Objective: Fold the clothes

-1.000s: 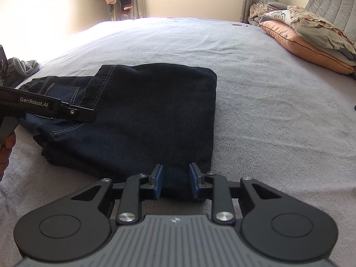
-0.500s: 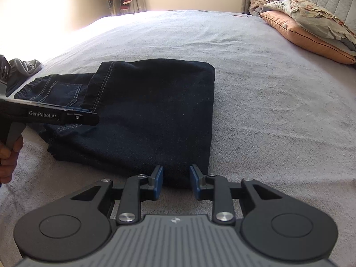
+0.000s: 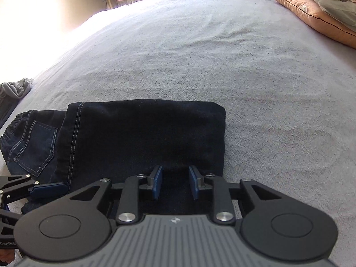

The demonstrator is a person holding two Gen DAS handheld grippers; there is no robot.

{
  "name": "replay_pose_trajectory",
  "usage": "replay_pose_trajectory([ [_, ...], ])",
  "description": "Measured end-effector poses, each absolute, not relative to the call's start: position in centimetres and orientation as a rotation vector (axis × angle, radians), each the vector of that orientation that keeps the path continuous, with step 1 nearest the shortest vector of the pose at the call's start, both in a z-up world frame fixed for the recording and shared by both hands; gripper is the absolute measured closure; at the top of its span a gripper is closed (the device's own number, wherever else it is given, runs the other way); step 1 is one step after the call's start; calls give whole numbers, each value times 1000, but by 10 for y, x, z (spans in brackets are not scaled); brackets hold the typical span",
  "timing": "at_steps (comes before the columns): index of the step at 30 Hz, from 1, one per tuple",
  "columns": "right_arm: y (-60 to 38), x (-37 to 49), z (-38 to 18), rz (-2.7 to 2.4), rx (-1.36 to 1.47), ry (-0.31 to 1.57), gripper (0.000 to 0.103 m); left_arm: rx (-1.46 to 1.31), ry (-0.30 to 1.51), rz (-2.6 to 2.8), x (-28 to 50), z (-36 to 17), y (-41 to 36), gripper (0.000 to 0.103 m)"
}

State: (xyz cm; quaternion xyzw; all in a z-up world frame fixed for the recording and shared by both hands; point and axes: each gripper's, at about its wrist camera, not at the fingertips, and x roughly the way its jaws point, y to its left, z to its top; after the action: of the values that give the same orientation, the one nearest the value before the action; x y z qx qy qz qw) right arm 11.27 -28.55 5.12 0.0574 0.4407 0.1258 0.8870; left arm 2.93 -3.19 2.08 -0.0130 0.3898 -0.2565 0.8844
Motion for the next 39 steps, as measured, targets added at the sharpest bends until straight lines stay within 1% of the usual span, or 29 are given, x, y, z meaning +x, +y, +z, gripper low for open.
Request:
replay_pose_trajectory([
  [4,-288,141,48,248,166,885,77,-12,807,-538,28,21,-35,52],
  [6,-291,152,47,241,203,877,81,-10,806,-539,28,21,-35,52],
  [8,-291,156,47,240,216,870,83,-7,805,-540,27,21,-36,52],
  [11,-292,154,50,240,222,874,83,-7,804,-544,25,21,-36,50],
  [13,-285,151,56,252,209,866,76,-7,803,-550,24,21,-36,46],
  [15,-272,147,62,284,175,858,57,-5,802,-557,23,21,-37,41],
  [21,-198,147,74,512,-13,848,58,-19,804,-565,22,22,-36,39],
  [25,-161,160,59,536,-175,877,56,-19,802,-562,22,21,-36,39],
  [31,-166,161,57,542,-156,870,57,-17,802,-565,20,22,-38,39],
  [35,-182,154,67,487,-89,873,57,-55,814,-587,22,24,-30,39],
  [37,-198,140,66,453,-80,879,56,-114,836,-607,29,25,-20,41],
  [39,-215,119,58,441,-74,904,56,-217,866,-613,37,23,-6,48],
])
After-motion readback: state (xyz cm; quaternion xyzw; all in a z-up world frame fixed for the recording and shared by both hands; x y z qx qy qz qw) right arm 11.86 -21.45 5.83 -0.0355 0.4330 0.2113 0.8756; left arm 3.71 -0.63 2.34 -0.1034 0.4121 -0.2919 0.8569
